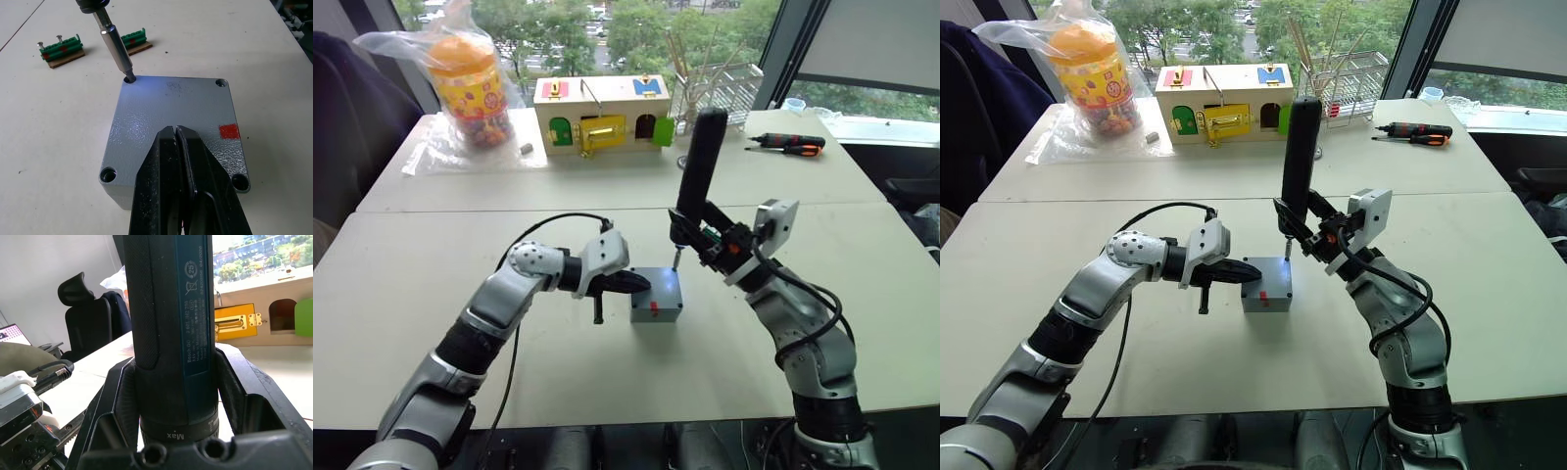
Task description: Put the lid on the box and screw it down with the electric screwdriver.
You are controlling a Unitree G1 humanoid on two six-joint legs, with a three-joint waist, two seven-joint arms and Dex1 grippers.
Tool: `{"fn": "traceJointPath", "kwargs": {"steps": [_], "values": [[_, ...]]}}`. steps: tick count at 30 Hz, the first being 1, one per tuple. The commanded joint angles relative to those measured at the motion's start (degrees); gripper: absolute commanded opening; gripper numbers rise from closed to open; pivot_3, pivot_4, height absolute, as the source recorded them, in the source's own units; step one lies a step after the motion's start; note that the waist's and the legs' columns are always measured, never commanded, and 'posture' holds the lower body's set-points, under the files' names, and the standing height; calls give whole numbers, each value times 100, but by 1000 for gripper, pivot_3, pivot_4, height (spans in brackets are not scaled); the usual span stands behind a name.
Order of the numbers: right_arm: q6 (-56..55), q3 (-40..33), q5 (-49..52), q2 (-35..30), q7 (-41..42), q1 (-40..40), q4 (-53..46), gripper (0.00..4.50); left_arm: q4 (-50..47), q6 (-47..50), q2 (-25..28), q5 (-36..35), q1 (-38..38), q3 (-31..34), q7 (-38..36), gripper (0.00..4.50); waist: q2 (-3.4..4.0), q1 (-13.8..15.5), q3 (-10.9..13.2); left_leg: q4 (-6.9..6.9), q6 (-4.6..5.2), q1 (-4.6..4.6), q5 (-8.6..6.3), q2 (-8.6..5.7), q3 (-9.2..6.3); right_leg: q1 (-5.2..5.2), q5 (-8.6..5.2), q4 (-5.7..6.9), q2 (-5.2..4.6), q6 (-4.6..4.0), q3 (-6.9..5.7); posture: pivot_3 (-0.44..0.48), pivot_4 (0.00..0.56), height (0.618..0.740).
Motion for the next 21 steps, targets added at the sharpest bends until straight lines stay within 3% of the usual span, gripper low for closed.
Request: {"fn": "traceJointPath", "kwargs": {"steps": [1, 5, 10, 12, 14, 16, 18, 21], "values": [[574, -393, 619, -203, -227, -450, -490, 1842, 41, 53, 11, 107, 43, -139, -38, 0, 2, 2, 2, 0, 0, -2, 0, 0, 0, -2, 0, 0, 0, 0, 0, 0, 150, 711], [1023, -1166, 1357, -518, -778, -1479, -642, 1842, 97, 242, -95, -38, -19, 54, 102, 0, 24, 21, 19, 6, 1, -21, 0, -4, 1, -23, 1, 2, -6, 0, 1, 0, 150, 711], [2113, -1878, 2315, -688, -2156, -2397, -295, 1842, 108, 589, -310, -272, -136, 470, 486, 0, 24, 50, 20, 1, 1, -22, 0, 0, 0, -26, 1, 3, -2, 0, -2, 0, 150, 711], [2669, -1789, 2061, -1055, -2541, -2639, -91, 1842, 180, 648, -433, -293, -201, 660, 787, 0, 23, 69, 21, 4, 1, -22, 0, 0, 4, -25, 1, 4, -4, 0, 0, 0, 150, 711], [2978, -1751, 1781, -1429, -2700, -2753, 202, 1842, 236, 329, -700, -173, -288, 938, 1384, 0, 22, 91, 23, 7, 2, -22, -1, -1, 7, -25, 1, 4, -6, 0, 2, 0, 150, 711], [3349, -1650, 1503, -2080, -2543, -2753, 617, 1842, 309, 536, -972, -587, -514, 1366, 1574, 0, 20, 137, 28, 7, 6, -25, -3, -3, 7, -27, 1, 3, -9, 0, 2, 0, 150, 711], [3714, -1661, 1398, -2728, -2227, -2689, 1028, 1842, 372, 982, -1010, -1131, -735, 1671, 1319, 0, 13, 146, 38, 13, 11, -41, -4, -8, 5, -34, 2, 3, -12, 1, -1, 0, 150, 711], [4067, -1688, 1333, -3239, -1894, -2598, 1474, 1842, 314, 1322, -772, -1520, -823, 1635, 719, 0, 19, 106, 42, 3, 16, -47, -7, -9, 16, -45, 2, -3, -13, 1, 3, 0, 150, 711]]}}
